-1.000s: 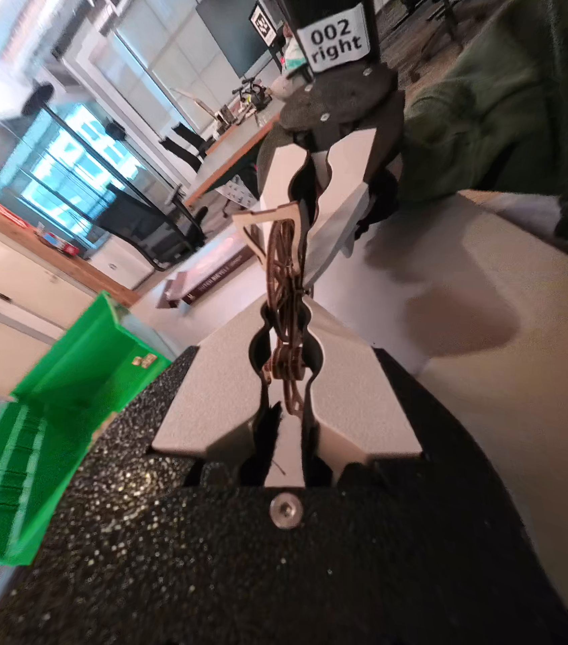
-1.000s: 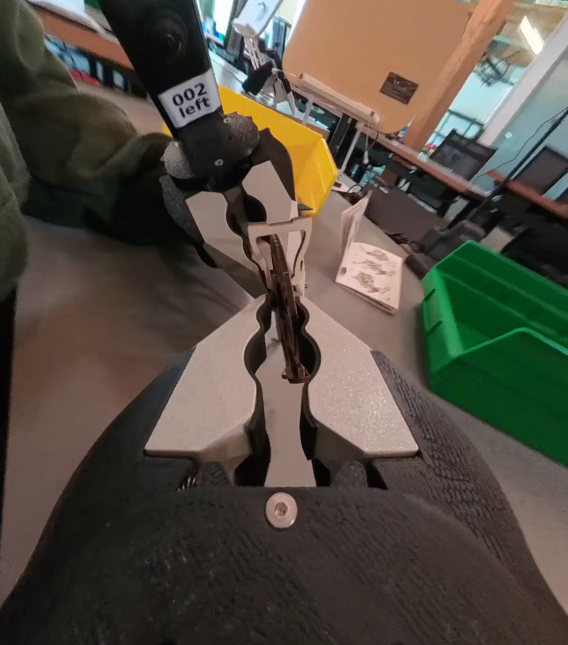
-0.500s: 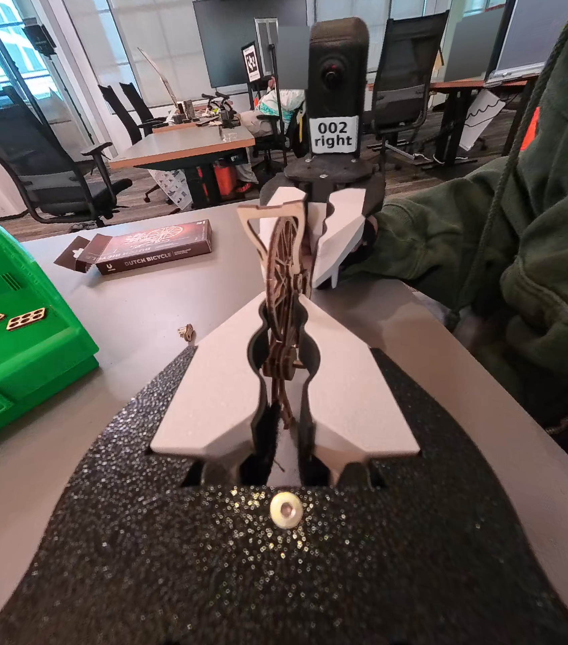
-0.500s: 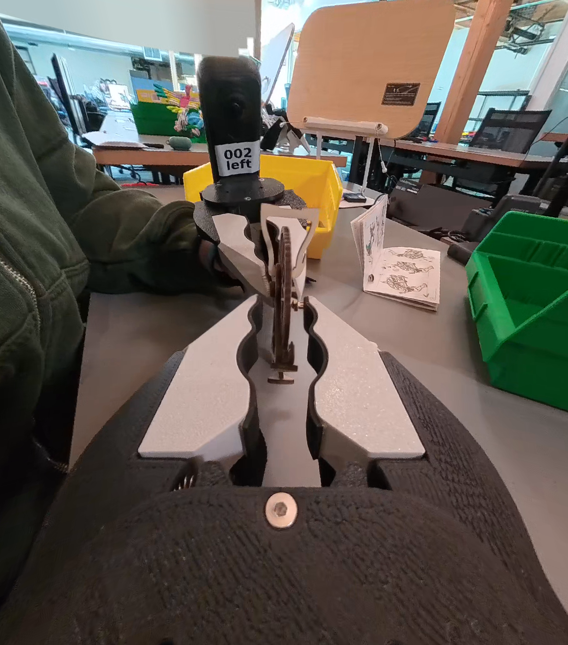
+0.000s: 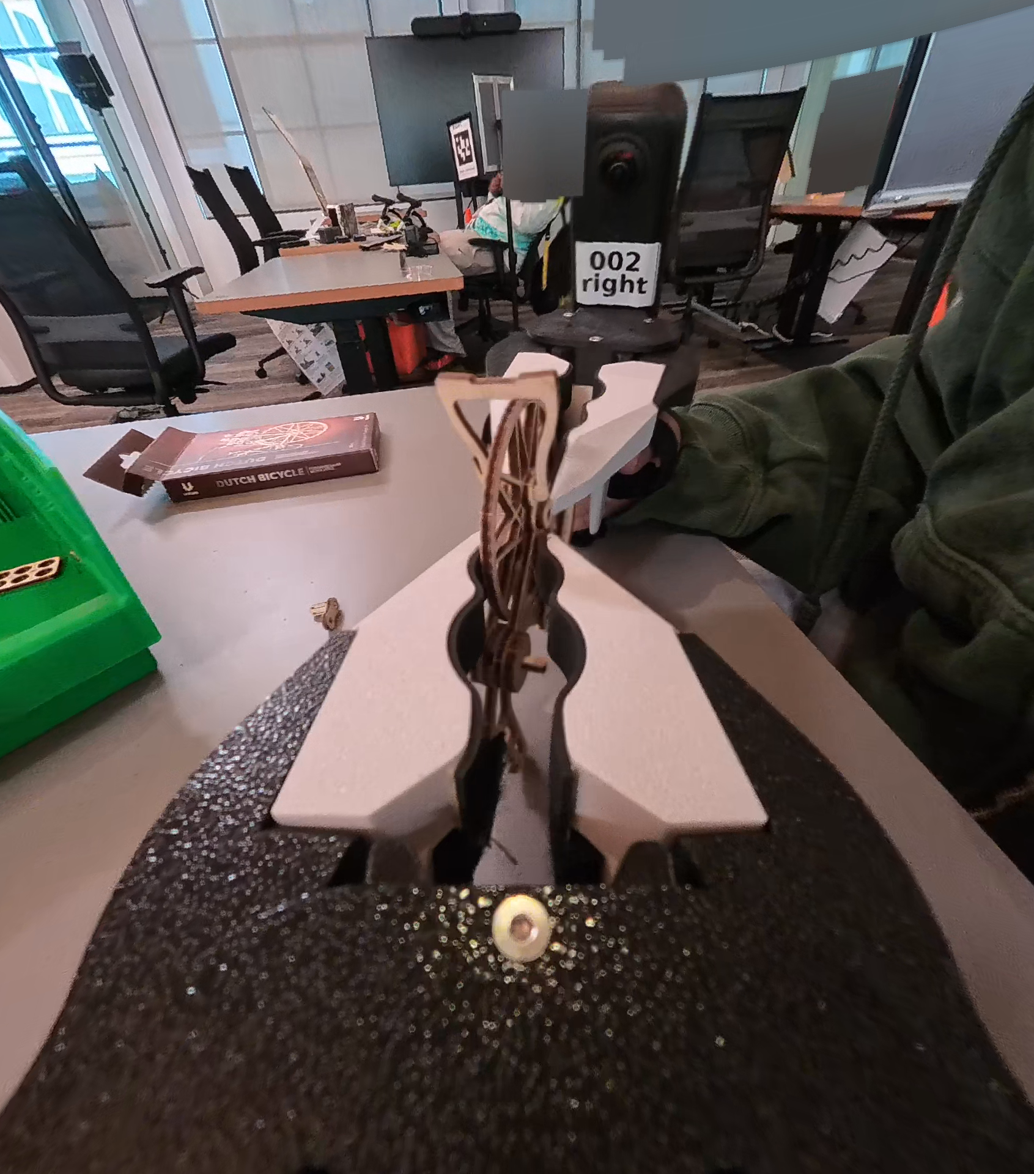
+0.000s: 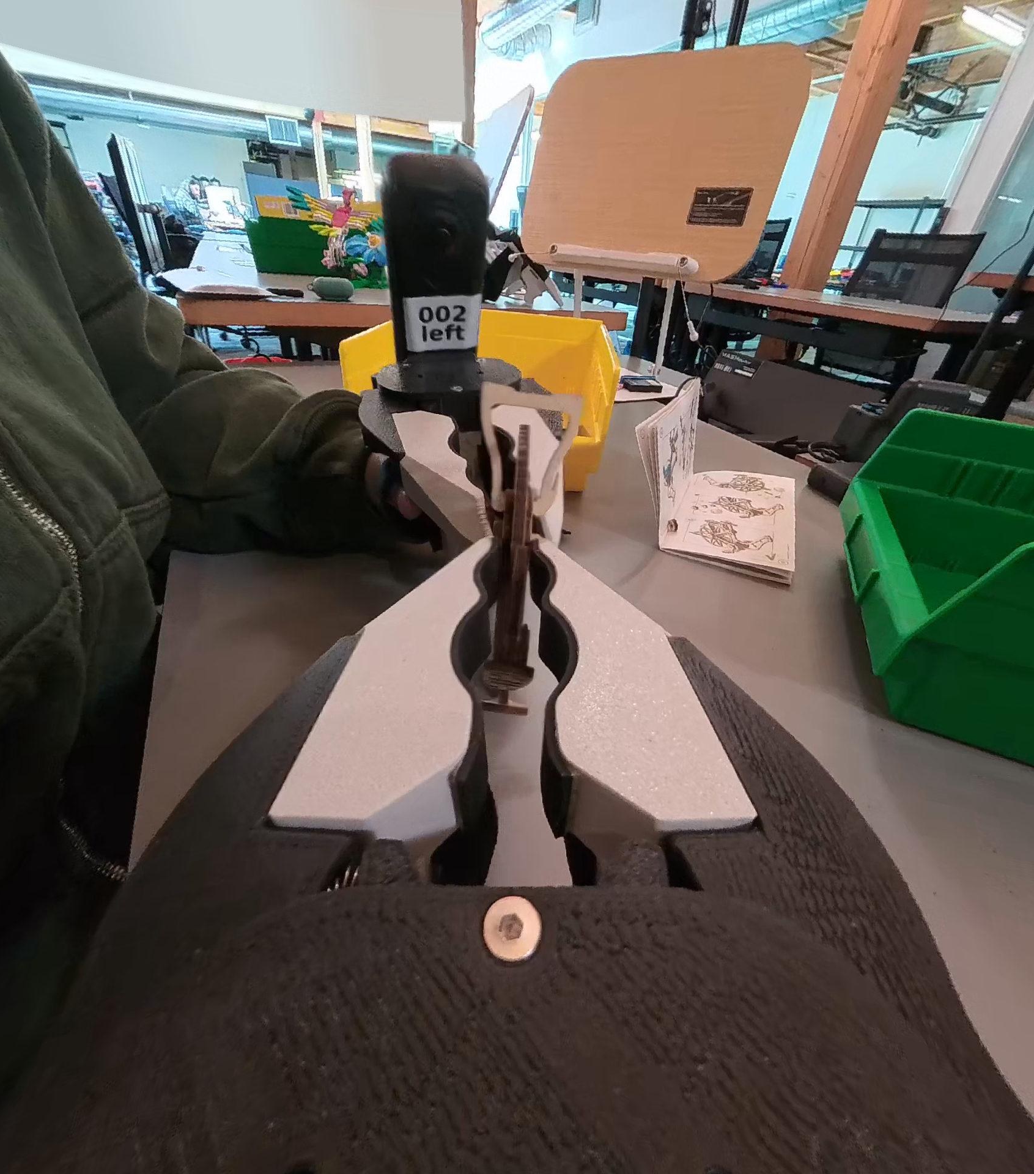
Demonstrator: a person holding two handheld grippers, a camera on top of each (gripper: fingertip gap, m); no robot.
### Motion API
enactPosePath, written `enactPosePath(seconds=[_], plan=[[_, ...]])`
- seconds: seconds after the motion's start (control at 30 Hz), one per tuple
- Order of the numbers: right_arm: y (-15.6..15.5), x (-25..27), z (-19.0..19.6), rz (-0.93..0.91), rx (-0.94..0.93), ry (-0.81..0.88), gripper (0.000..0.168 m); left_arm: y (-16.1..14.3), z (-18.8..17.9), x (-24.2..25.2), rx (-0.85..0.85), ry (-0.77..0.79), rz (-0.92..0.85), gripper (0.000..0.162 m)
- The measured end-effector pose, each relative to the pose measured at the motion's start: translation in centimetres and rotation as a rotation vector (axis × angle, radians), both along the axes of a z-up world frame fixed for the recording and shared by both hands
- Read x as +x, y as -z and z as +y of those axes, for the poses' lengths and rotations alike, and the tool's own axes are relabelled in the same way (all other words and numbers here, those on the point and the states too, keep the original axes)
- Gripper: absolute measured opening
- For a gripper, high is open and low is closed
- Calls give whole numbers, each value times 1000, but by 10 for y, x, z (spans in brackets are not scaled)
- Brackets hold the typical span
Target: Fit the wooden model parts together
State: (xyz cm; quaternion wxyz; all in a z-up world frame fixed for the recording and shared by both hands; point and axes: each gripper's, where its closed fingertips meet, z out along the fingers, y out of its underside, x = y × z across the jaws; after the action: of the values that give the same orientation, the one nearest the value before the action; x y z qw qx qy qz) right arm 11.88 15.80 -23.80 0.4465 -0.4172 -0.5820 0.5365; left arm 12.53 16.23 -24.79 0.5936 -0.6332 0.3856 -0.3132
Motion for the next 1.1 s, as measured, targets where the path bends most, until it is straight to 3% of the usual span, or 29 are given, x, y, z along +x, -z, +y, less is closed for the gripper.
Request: enactPosePath(seconds=[0.23,0.33,0.4,0.57,1.1], plan=[[-1,1,0,5,-3,-5,6,-1,-1,2,-25,22,-29,9],[1,0,0,-6,3,-1,6,-3,-12,8,-25,102,-47,37],[0,0,0,-4,-2,-6,6,-1,-11,9,-38,105,-41,40],[0,1,-4,-4,-17,-35,6,-8,-9,5,-38,90,-106,14],[0,2,-7,4,-7,-50,6,-9,-9,6,-87,97,-123,13]])
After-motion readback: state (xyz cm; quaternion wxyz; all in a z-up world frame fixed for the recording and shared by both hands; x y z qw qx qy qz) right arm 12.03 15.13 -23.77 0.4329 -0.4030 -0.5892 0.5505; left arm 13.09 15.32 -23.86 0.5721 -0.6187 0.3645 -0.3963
